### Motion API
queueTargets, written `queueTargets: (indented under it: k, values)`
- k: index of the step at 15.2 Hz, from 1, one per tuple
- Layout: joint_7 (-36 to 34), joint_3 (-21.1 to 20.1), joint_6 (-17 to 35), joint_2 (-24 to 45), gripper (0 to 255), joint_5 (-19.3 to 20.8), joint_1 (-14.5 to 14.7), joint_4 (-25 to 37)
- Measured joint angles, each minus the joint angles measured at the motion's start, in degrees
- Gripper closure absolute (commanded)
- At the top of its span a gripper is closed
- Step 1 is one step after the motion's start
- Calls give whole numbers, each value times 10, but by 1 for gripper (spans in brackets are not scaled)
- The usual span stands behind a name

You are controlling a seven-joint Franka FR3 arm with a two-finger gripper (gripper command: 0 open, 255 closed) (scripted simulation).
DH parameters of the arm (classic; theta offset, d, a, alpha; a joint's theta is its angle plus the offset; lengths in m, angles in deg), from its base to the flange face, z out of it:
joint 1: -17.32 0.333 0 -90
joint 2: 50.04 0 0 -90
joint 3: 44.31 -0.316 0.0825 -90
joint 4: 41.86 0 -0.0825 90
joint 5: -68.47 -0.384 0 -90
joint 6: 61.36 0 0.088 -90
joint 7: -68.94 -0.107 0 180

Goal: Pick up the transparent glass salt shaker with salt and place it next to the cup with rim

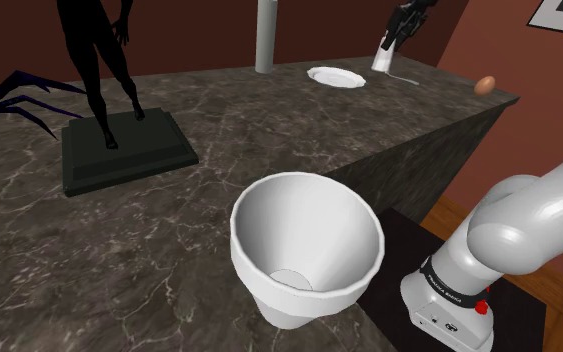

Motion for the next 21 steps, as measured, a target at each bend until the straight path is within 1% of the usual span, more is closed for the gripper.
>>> queueTargets:
  k: [14,21]
  values:
    - [-1,11,-114,51,255,-18,8,161]
    - [1,23,-177,90,255,-36,11,259]
